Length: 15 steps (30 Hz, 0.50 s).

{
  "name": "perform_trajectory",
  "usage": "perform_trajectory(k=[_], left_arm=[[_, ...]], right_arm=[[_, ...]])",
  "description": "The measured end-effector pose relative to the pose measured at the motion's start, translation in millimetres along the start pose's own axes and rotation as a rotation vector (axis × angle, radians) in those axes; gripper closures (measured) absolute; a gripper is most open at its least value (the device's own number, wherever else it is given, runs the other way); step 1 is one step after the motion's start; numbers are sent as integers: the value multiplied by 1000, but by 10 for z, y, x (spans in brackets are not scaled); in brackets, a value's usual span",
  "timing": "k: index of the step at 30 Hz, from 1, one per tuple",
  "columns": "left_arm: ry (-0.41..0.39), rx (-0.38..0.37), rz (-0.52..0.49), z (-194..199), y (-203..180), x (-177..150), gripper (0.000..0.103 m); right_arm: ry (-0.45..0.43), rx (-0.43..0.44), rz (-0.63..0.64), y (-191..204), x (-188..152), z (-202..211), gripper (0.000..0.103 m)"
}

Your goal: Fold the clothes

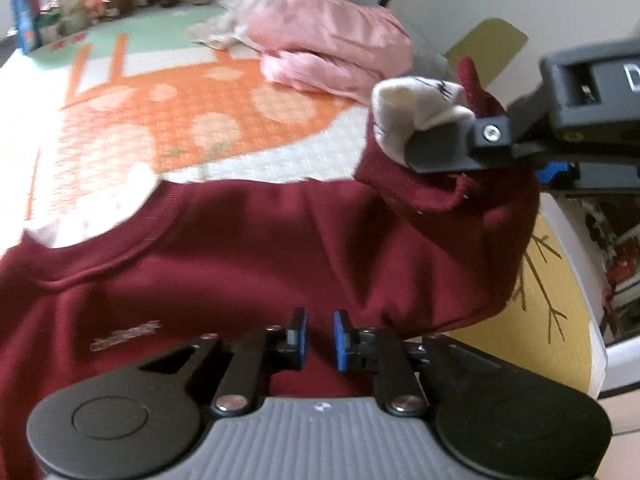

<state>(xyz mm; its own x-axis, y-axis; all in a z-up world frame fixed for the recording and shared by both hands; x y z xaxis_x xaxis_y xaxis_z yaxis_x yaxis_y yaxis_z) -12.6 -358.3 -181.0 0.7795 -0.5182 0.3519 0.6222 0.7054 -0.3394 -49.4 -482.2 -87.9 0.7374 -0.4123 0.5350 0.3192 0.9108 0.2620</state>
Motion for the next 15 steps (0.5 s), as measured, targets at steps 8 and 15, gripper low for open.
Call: perform_trajectory(k=[8,15], left_arm=[[-64,60,122,370,589,62,86],[-97,128,250,615,1167,70,86]], right_arm=[[-10,64,63,470,67,5,83],[1,110,107,884,48,-40,83]])
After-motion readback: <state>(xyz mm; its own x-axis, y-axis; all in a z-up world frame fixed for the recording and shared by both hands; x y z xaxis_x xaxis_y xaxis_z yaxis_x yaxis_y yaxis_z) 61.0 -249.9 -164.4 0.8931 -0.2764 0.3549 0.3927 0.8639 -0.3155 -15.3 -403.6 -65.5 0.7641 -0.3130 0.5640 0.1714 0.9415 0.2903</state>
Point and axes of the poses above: each gripper's, at about its wrist camera, not at the fingertips, and z roughly against the way its jaws point, y to its left, x to its top, the point moved 7 cm from there along -z, roughly the way its jaws point, and after that the axes turned 15 degrees about z, right-handed, at the moved point
